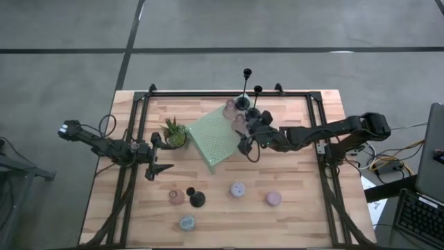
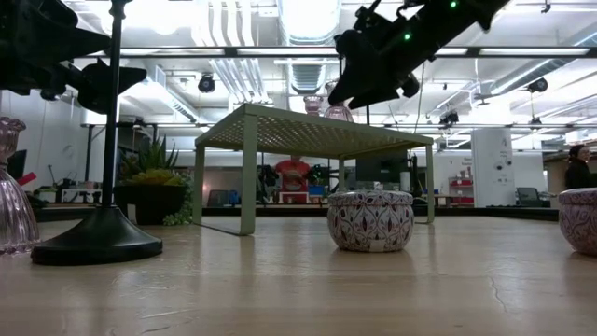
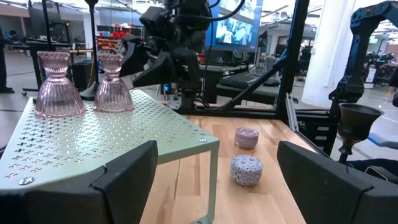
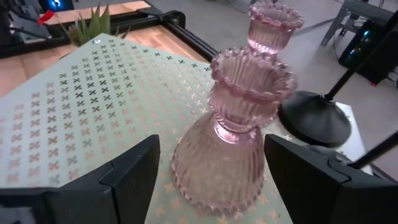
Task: Pick & Place candle stick holders
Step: Put the right pink glass candle holder on the shelf aligned with the other pink glass candle holder, then put the pink glass candle holder on the shelf aligned with the other pink glass candle holder
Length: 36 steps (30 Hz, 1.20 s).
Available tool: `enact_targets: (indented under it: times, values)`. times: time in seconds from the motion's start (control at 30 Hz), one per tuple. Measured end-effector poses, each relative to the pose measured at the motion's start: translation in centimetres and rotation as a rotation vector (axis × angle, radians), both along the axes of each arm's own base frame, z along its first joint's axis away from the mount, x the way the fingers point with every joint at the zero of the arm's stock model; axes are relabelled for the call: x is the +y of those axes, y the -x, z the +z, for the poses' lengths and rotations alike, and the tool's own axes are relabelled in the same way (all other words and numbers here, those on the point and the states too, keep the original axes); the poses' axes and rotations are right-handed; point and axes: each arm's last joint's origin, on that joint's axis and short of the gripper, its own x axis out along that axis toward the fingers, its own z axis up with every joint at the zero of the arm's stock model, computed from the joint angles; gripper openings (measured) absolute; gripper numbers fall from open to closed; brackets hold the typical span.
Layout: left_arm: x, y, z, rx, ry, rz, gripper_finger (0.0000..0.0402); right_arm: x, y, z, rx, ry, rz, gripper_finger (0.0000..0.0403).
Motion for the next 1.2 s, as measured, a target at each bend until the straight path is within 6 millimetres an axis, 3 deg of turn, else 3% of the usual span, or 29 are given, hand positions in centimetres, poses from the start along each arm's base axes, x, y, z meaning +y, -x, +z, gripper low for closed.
enact_targets:
  times: [0.43,0.87,1.2]
  values:
    - [0.0,0.0,0.0,0.001,0.0,0.0,0.0335,2.4,2.5,2.0,0.035,-0.001,0.083,0.0264]
    - [0.0,0.0,0.0,0.001,0.0,0.0,0.0335,8.2,4.6,3.0,0.028,-0.047,0.334,0.027]
    - [0.0,0.0,0.0,0.001,0.0,0.0,0.0335,12.5,6.7,1.9,0.17,-0.347,0.684,0.0266]
